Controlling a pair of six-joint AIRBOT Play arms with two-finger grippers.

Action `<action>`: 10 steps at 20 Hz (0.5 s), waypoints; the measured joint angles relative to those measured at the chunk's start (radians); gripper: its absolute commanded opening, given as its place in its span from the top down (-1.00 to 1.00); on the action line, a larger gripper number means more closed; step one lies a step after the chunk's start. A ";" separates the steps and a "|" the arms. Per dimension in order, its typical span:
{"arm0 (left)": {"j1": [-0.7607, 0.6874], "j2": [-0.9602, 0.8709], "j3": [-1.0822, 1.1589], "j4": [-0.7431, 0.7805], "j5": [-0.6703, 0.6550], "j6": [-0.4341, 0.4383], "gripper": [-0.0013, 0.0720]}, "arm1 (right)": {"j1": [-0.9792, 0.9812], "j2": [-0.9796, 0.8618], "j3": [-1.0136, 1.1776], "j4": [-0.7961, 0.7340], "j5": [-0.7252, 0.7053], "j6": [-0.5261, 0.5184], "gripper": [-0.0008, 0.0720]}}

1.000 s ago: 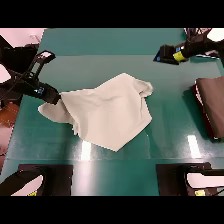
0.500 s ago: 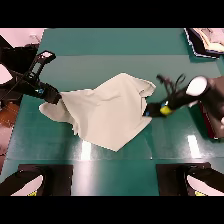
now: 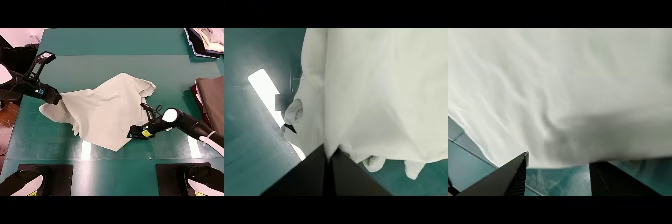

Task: Fold the shirts.

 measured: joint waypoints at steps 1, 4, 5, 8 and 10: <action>0.000 0.000 0.000 0.000 -0.002 0.000 0.90 | 0.012 -0.012 0.007 0.007 -0.013 0.000 0.15; 0.000 0.000 0.000 0.000 -0.008 0.000 0.90 | 0.031 -0.040 0.035 0.003 -0.041 -0.001 0.93; 0.000 0.000 0.000 0.000 -0.009 -0.001 0.90 | 0.034 -0.042 0.046 0.004 -0.043 -0.010 0.93; 0.000 0.002 0.025 0.005 -0.013 -0.014 0.90 | 0.024 -0.002 0.096 -0.011 -0.050 -0.034 0.93; 0.000 0.005 0.095 0.011 -0.019 -0.022 0.90 | -0.018 0.066 0.165 -0.044 -0.049 -0.039 0.94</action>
